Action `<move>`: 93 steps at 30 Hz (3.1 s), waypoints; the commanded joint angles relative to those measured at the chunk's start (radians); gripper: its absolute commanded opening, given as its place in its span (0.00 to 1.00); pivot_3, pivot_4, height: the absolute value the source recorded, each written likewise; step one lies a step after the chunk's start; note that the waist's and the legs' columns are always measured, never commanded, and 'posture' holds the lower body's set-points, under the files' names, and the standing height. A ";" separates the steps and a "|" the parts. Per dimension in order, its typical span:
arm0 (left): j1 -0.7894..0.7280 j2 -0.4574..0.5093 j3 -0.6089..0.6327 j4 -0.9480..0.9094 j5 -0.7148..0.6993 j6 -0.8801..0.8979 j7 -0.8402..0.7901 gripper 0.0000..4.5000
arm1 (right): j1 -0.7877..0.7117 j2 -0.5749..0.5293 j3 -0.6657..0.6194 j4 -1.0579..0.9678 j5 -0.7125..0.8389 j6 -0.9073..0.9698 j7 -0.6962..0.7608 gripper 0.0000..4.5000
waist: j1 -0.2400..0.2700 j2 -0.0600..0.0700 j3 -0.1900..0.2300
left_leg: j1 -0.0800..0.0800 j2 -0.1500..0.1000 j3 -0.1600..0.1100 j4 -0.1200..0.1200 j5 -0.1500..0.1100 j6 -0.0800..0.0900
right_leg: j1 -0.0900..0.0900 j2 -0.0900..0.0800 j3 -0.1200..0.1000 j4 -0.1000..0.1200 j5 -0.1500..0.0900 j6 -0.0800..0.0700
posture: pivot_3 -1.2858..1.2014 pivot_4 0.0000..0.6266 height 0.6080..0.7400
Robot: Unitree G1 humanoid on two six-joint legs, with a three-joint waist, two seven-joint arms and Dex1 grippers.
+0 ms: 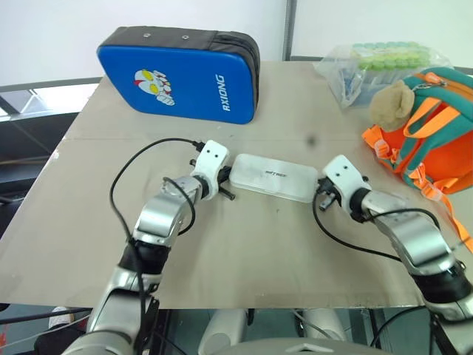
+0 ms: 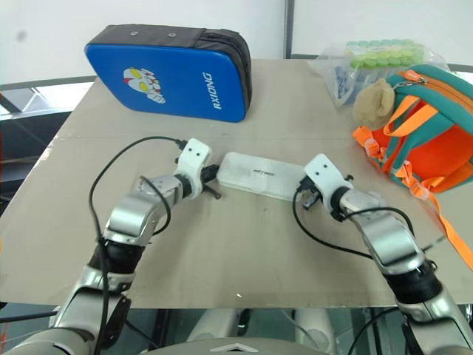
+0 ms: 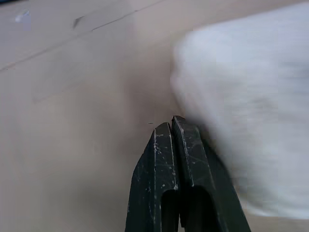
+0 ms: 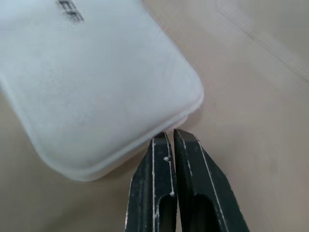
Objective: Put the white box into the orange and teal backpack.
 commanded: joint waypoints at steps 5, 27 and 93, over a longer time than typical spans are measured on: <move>0.208 0.033 0.032 -0.402 -0.085 0.221 -0.029 0.00 | -0.027 -0.010 0.053 -0.008 -0.001 -0.132 0.149 0.00 | 0.001 0.000 0.000 | 0.000 0.000 0.000 0.000 0.000 0.000 | 0.000 0.000 0.000 0.000 0.000 0.000 | 0.52 0.24 1.00; 0.239 0.216 0.689 -0.098 -0.716 0.859 -0.324 1.00 | 0.008 0.008 0.045 0.120 -0.091 -0.288 0.190 0.00 | 0.003 0.000 -0.001 | 0.004 0.003 0.000 -0.001 -0.003 0.003 | 0.001 0.003 0.000 0.001 0.000 -0.001 | 0.52 0.24 1.00; -0.242 -0.226 0.707 0.014 -0.867 0.426 0.235 0.25 | -0.209 0.036 -0.452 0.124 0.234 -0.208 -0.037 0.01 | 0.005 0.000 -0.002 | -0.001 0.003 0.004 0.001 -0.002 -0.002 | -0.003 0.003 0.003 0.000 0.001 -0.002 | 0.52 0.24 1.00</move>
